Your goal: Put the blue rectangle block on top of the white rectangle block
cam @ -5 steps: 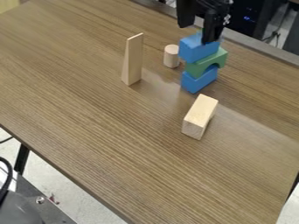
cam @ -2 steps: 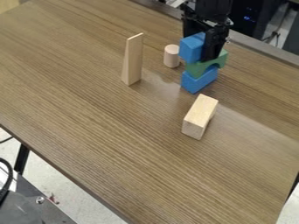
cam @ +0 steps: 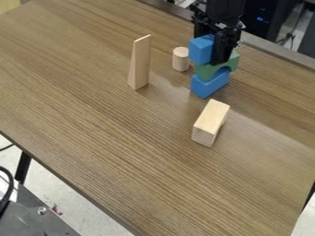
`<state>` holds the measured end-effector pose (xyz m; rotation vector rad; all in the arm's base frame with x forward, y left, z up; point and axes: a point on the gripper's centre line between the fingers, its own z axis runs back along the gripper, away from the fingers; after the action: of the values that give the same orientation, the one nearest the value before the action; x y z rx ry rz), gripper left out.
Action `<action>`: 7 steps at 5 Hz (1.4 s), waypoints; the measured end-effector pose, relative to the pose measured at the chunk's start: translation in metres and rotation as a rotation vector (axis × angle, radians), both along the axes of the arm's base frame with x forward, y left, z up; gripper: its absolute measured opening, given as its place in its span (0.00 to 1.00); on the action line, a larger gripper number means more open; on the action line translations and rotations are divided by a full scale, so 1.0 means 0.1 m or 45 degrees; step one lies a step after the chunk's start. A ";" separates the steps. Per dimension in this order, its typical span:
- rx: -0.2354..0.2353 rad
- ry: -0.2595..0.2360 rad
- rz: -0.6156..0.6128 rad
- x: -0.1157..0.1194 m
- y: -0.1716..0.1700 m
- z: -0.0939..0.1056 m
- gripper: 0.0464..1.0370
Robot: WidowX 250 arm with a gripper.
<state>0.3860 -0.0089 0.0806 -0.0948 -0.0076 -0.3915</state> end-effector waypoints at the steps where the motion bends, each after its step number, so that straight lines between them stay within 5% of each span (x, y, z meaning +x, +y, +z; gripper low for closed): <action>1: 0.016 -0.076 0.002 0.00 -0.09 0.25 0.55; 3: 0.049 -0.250 0.065 -0.21 -0.25 0.76 0.55; 4: 0.002 -0.279 0.273 -0.44 -0.34 0.74 0.55; 6: -0.139 -0.183 0.480 -0.67 -0.52 0.34 0.55; 7: -0.159 -0.143 0.533 -0.73 -0.54 0.12 0.55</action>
<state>0.3134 -0.0629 0.0930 -0.1907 -0.1608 0.0228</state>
